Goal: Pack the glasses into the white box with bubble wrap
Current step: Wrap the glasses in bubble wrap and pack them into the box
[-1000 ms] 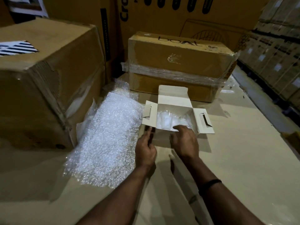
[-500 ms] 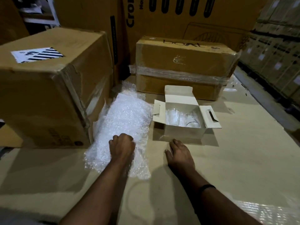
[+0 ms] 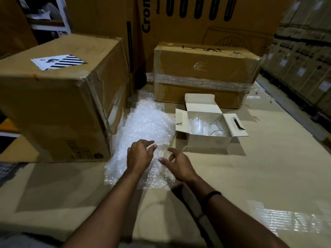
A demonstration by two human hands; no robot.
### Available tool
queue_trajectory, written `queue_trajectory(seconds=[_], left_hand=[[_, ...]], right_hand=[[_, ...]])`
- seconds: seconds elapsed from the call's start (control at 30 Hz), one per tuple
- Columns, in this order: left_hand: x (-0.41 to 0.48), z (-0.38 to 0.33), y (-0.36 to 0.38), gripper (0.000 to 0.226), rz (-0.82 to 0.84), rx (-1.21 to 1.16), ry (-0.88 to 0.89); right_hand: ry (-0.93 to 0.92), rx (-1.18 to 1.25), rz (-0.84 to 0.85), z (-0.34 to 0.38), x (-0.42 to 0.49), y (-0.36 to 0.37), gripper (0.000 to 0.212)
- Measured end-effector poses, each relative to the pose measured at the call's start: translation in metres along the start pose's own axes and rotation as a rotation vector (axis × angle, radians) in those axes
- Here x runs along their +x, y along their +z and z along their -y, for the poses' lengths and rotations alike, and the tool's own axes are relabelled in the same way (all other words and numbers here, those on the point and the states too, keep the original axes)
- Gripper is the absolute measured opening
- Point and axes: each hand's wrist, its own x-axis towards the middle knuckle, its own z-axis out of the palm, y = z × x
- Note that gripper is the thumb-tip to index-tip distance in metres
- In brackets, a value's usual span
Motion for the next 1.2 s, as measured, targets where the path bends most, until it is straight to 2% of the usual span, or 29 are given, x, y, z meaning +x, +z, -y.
queue_trajectory(seconds=[0.07, 0.17, 0.27, 0.3, 0.37, 0.47, 0.5, 0.57, 0.6, 0.63, 0.7, 0.77, 0.83, 0.87, 0.93, 0.97, 1.0, 1.03, 1.07, 1.13, 1.2], left_hand=[[-0.006, 0.008, -0.004, 0.03, -0.062, -0.125, -0.014], [-0.026, 0.014, -0.011, 0.031, -0.225, -0.231, 0.03], [-0.051, 0.012, -0.019, 0.031, -0.281, -0.287, 0.11], [-0.06, 0.011, -0.021, 0.03, -0.228, -0.314, 0.167], [-0.075, 0.007, -0.019, 0.028, 0.006, -0.315, 0.313], [-0.088, -0.002, -0.004, 0.021, 0.319, -0.201, 0.46], [-0.089, -0.005, 0.001, 0.02, 0.354, -0.174, 0.471], [-0.086, -0.012, 0.011, 0.027, 0.318, -0.201, 0.454], [-0.085, -0.019, 0.014, 0.028, 0.296, -0.282, 0.377], [-0.083, -0.027, 0.015, 0.026, 0.288, -0.427, 0.22], [-0.076, -0.042, 0.018, 0.024, 0.325, -0.916, -0.214], [-0.065, -0.046, 0.02, 0.016, 0.315, -1.405, -0.548], [-0.055, -0.044, 0.017, 0.02, 0.294, -1.74, -0.775], [-0.052, -0.043, 0.017, 0.025, 0.279, -1.845, -0.822], [-0.048, -0.044, 0.013, 0.057, 0.316, -1.977, -0.815], [-0.048, -0.045, 0.012, 0.076, 0.329, -2.006, -0.804], [-0.047, -0.047, 0.011, 0.09, 0.34, -2.02, -0.787], [-0.046, -0.047, 0.012, 0.098, 0.342, -2.013, -0.776], [-0.045, -0.047, 0.014, 0.103, 0.337, -1.997, -0.776], [-0.039, -0.05, 0.016, 0.103, 0.316, -1.935, -0.837], [-0.034, -0.058, 0.018, 0.088, 0.315, -1.817, -0.9]], right_hand=[[0.021, 0.009, -0.069, 0.006, 0.011, 0.001, 0.014], [0.133, 0.207, -0.07, 0.009, 0.022, -0.006, 0.021], [0.259, 0.58, -0.056, 0.013, 0.031, -0.014, 0.011], [0.295, 0.697, -0.058, 0.016, 0.033, -0.017, 0.011], [0.356, 0.868, -0.075, 0.024, 0.036, -0.026, 0.014], [0.443, 0.926, -0.098, 0.037, 0.041, -0.052, 0.019], [0.457, 0.95, -0.091, 0.038, 0.046, -0.06, 0.018], [0.499, 1.024, -0.018, 0.042, 0.049, -0.073, 0.023], [0.511, 1.047, 0.036, 0.041, 0.051, -0.079, 0.029], [0.511, 1.066, 0.092, 0.038, 0.052, -0.085, 0.029], [0.513, 0.946, 0.16, 0.04, 0.037, -0.1, 0.029], [0.491, 0.787, 0.154, 0.026, 0.021, -0.122, 0.027], [0.458, 0.58, 0.113, 0.001, 0.007, -0.142, 0.038], [0.453, 0.468, 0.108, -0.014, 0.002, -0.151, 0.047], [0.345, 0.361, 0.159, -0.031, -0.009, -0.165, 0.053], [0.294, 0.27, 0.187, -0.043, -0.01, -0.17, 0.044], [0.267, 0.161, 0.176, -0.051, -0.011, -0.176, 0.023], [0.233, 0.054, 0.19, -0.059, -0.01, -0.183, 0.013], [0.226, -0.081, 0.211, -0.065, -0.009, -0.19, 0.017], [0.217, -0.317, 0.268, -0.069, -0.009, -0.21, 0.013], [0.226, -0.502, 0.348, -0.077, -0.003, -0.227, 0.018]])
